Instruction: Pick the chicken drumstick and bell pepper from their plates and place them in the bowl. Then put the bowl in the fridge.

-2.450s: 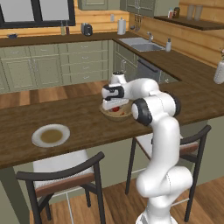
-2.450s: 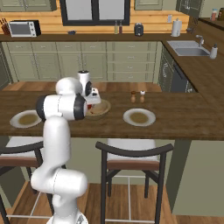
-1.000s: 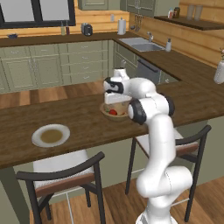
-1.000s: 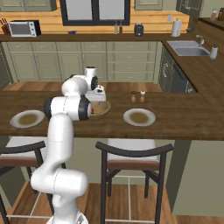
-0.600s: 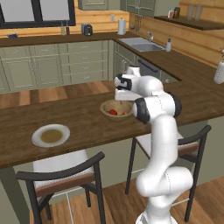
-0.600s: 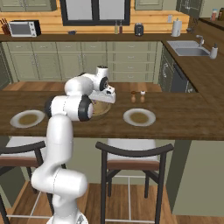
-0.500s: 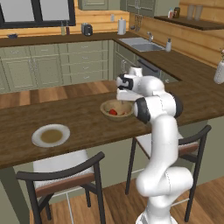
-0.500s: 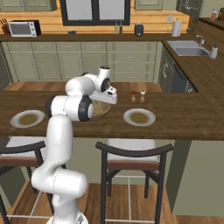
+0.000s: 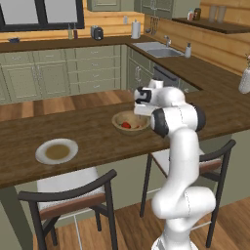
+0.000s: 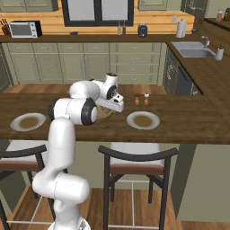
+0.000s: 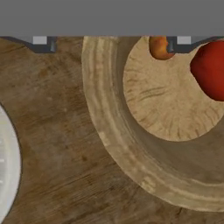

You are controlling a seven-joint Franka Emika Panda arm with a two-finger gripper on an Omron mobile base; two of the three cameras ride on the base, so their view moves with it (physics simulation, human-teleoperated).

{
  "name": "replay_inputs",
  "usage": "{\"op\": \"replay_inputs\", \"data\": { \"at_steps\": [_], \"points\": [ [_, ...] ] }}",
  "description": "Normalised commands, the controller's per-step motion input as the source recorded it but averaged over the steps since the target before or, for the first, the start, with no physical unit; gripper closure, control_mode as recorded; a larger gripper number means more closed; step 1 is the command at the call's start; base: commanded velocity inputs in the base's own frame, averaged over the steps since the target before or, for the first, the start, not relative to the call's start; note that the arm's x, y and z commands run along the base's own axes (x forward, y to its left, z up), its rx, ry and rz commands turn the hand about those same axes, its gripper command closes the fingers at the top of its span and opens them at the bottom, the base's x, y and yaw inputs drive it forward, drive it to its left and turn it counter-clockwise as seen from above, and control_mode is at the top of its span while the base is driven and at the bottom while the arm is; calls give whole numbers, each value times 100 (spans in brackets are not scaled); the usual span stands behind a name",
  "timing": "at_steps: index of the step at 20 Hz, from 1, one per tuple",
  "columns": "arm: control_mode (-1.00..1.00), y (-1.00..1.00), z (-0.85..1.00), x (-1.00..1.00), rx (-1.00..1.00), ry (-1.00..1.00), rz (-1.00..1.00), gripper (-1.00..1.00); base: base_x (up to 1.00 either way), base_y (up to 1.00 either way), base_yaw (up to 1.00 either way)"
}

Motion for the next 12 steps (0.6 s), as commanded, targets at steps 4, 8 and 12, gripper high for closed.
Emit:
{"op": "replay_inputs", "data": {
  "at_steps": [4, 8, 12],
  "points": [
    [-100, 0, -32, 9, 0, 5, -1, -100, 0, 0, 0],
    [-100, 0, -35, 0, 0, 1, -1, -100, 0, 0, 0],
    [-100, 12, -25, 0, 0, 0, -1, 100, 0, 0, 0]
  ]
}}
